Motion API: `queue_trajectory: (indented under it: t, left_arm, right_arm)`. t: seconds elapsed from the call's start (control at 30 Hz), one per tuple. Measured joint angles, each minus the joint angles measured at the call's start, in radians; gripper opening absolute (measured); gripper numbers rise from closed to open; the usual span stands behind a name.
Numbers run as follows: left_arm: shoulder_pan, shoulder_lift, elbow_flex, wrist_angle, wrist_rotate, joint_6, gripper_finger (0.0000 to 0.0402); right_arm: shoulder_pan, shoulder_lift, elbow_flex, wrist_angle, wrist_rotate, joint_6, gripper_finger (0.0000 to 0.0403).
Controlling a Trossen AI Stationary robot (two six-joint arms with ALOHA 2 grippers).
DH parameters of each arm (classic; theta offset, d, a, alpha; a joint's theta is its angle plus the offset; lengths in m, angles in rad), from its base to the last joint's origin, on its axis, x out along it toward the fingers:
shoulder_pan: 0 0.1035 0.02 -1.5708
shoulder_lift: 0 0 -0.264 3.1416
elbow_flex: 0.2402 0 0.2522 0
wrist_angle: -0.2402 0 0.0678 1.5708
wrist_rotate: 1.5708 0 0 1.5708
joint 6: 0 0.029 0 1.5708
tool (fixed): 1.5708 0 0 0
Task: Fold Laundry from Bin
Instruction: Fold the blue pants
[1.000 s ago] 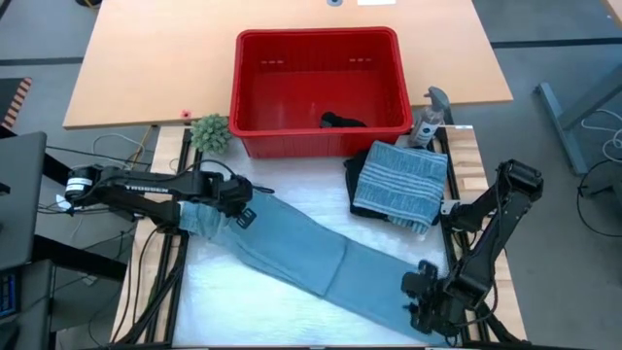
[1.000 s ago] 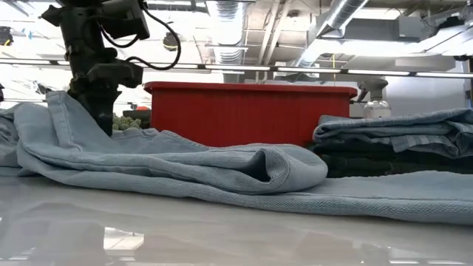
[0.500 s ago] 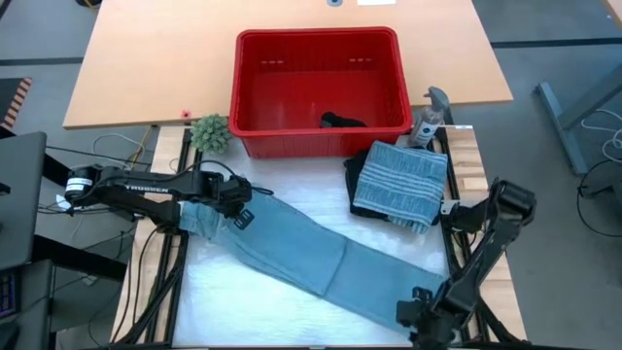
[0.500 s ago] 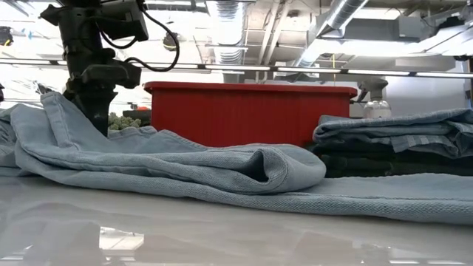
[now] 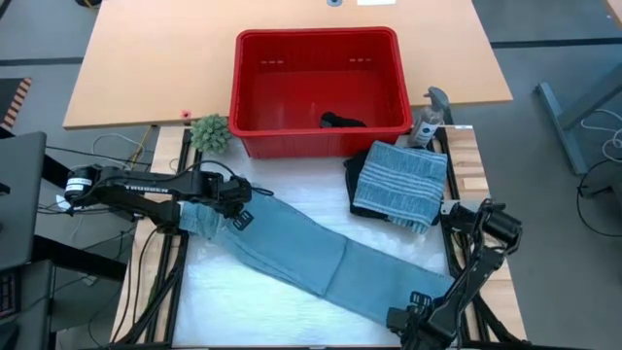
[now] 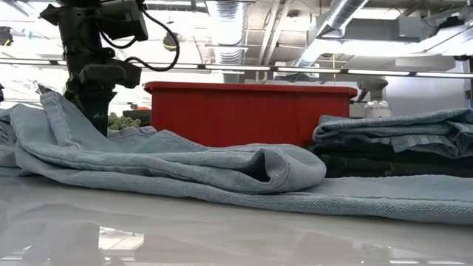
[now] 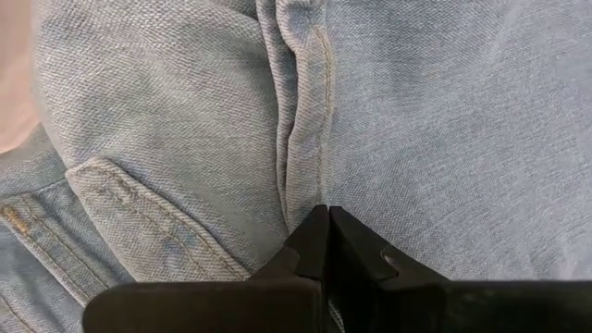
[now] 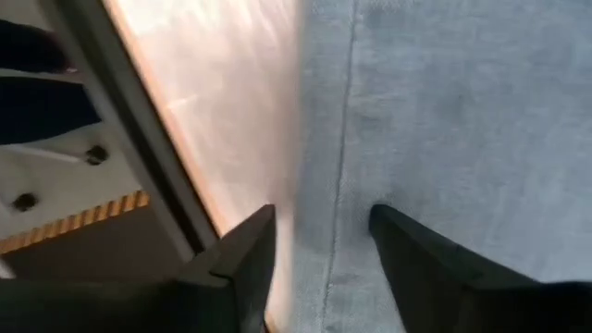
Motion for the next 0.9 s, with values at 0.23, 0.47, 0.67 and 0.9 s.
queue_trajectory:
  t: [0.23,0.47,0.67,0.9]
  left_arm:
    - [0.000,0.000,0.000,0.001,0.007,0.016,0.0000]
    - [0.000,-0.003,0.030,-0.003,0.066,0.027,0.0000]
    - [-0.001,-0.005,0.087,-0.006,0.070,0.056,0.0000]
    - [-0.002,-0.005,0.134,-0.004,0.071,0.087,0.0000]
  right_arm:
    - [-0.021,0.046,0.060,-0.108,-0.018,0.063,0.0025]
    - [-0.054,0.045,0.193,-0.338,0.038,0.023,0.0022]
    - [-0.116,0.040,0.368,-0.608,0.158,-0.094,0.0022]
    - [-0.251,0.040,0.426,-0.641,0.352,-0.353,0.0022]
